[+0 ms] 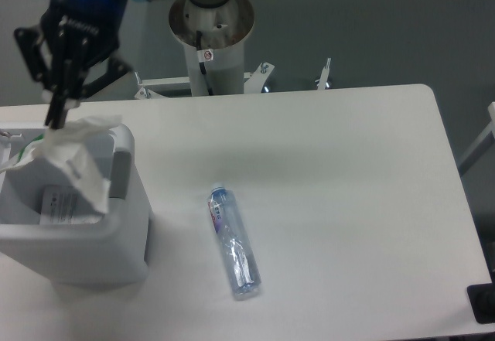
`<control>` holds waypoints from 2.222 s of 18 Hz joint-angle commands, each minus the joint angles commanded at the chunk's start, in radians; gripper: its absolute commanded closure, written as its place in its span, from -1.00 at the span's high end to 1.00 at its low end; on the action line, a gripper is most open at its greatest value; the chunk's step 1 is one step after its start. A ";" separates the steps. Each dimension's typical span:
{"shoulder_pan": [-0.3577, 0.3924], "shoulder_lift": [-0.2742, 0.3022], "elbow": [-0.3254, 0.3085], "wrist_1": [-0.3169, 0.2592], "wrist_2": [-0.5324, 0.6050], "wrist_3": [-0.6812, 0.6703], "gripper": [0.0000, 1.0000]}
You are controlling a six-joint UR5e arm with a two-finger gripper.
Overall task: Place the trash in the trash can
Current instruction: 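Carry the plastic bag over the white trash bin and lower it, then open the gripper to drop the bag and rise from the bin, then move the gripper down over the clear water bottle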
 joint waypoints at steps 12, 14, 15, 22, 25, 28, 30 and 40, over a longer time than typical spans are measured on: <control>-0.051 -0.017 -0.106 0.002 0.003 0.023 -0.97; -0.055 -0.025 -0.110 0.002 0.003 0.026 -0.53; -0.055 -0.025 -0.106 0.002 0.005 0.026 -0.18; -0.042 0.031 -0.106 -0.003 0.018 -0.017 1.00; 0.076 0.034 -0.101 -0.003 0.032 -0.067 1.00; 0.217 0.005 -0.103 -0.005 0.052 -0.114 1.00; 0.279 -0.049 -0.103 -0.006 0.081 -0.114 1.00; 0.297 -0.314 -0.080 -0.009 0.235 -0.080 1.00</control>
